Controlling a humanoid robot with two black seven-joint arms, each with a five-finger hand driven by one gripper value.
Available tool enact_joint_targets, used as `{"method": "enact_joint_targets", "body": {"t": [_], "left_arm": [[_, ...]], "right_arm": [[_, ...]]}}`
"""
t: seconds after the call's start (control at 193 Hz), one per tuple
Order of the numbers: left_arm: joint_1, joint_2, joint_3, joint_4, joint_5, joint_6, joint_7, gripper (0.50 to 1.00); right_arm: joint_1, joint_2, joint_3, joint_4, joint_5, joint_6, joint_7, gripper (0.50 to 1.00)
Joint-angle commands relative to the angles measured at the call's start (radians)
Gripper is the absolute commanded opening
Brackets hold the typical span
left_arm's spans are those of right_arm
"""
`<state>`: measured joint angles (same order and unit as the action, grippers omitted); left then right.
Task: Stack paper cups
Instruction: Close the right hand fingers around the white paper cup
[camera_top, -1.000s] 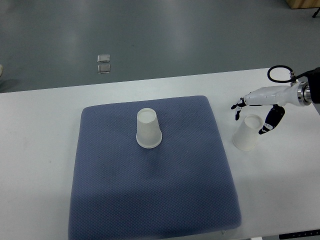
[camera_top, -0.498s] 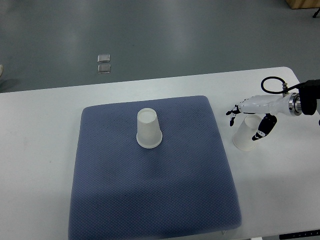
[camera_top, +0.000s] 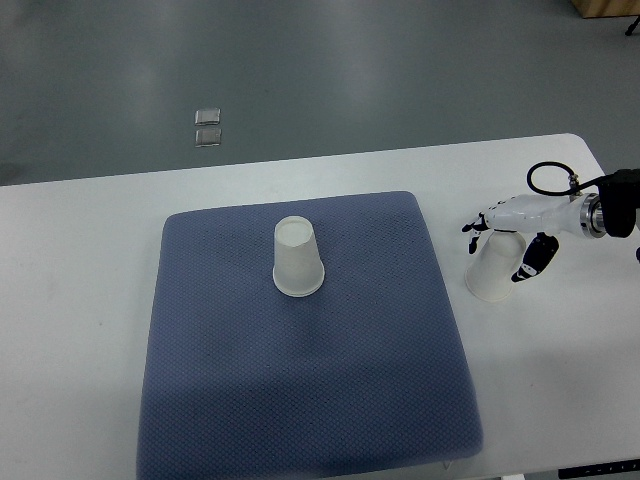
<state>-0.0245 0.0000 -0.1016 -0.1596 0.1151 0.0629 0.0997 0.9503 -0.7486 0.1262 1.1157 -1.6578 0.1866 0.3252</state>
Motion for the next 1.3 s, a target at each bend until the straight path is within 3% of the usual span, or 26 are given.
{"method": "enact_joint_targets", "body": {"t": [0.0, 0.679, 1.14, 1.249, 1.296], "left_arm": [[0.000, 0.000, -0.001, 0.000, 0.000, 0.000, 0.000, 1.000], [0.000, 0.000, 0.000, 0.000, 0.000, 0.000, 0.000, 1.000], [0.000, 0.000, 0.000, 0.000, 0.000, 0.000, 0.000, 1.000], [0.000, 0.000, 0.000, 0.000, 0.000, 0.000, 0.000, 1.000], [0.000, 0.000, -0.001, 0.000, 0.000, 0.000, 0.000, 1.000]], "right_arm": [[0.001, 0.000, -0.010, -0.002, -0.002, -0.016, 0.000, 0.915], [-0.025, 0.060, -0.013, -0.057, -0.003, -0.045, 0.000, 0.901], [-0.028, 0.072, -0.026, -0.076, -0.003, -0.045, 0.000, 0.791], [-0.028, 0.072, -0.026, -0.077, -0.003, -0.042, 0.000, 0.754], [-0.028, 0.072, -0.026, -0.079, -0.003, -0.038, 0.000, 0.707]]}}
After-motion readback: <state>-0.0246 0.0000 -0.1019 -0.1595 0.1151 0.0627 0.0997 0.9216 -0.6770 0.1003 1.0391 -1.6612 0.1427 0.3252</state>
